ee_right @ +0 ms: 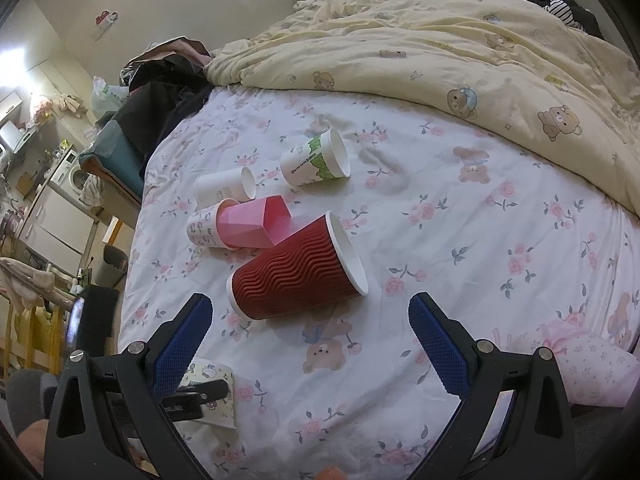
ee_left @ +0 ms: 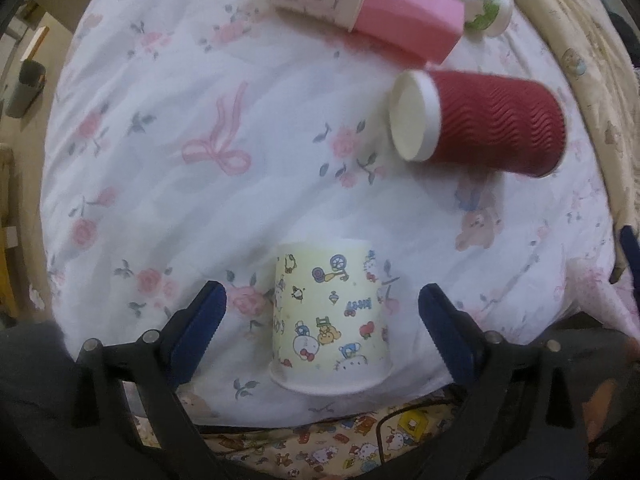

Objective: Flip cup upside down
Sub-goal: 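Withdraw the left tool while the right tool moves toward the yellow cup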

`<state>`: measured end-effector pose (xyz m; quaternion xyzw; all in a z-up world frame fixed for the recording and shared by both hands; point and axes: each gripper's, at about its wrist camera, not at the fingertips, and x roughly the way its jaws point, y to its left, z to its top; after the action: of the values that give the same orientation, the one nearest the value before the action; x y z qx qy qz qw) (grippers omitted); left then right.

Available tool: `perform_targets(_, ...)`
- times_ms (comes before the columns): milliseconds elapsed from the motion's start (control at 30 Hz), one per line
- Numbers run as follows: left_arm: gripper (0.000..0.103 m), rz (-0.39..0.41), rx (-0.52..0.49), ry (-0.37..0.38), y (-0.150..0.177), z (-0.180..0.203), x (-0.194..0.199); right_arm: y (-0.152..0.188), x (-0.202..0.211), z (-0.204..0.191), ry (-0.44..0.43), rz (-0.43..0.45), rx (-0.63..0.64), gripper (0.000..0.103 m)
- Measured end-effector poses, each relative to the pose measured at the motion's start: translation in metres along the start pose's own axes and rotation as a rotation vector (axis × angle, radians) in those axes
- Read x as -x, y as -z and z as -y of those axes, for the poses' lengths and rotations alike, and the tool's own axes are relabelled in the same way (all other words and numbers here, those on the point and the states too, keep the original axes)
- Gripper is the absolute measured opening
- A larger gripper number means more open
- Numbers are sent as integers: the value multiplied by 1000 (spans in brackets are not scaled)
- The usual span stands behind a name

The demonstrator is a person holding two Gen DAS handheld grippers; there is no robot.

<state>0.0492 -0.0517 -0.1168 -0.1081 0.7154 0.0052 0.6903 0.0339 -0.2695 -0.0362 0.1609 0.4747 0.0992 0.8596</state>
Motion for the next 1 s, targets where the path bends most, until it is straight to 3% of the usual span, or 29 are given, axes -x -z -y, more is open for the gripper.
perform_targets(300, 95, 120, -18, 30, -8, -12, 69, 0, 1, 0, 5, 0, 7, 101)
perform_targets(467, 95, 191, -19, 40, 4, -22, 86, 2, -1, 1, 6, -11, 8, 101)
perform_targets(600, 95, 206, -7, 68, 10, -35, 90, 5, -2, -2, 12, -19, 21, 101)
perform_targets(1000, 95, 268, 0, 11, 16, -62, 87, 11, -10, -3, 36, -49, 32, 101)
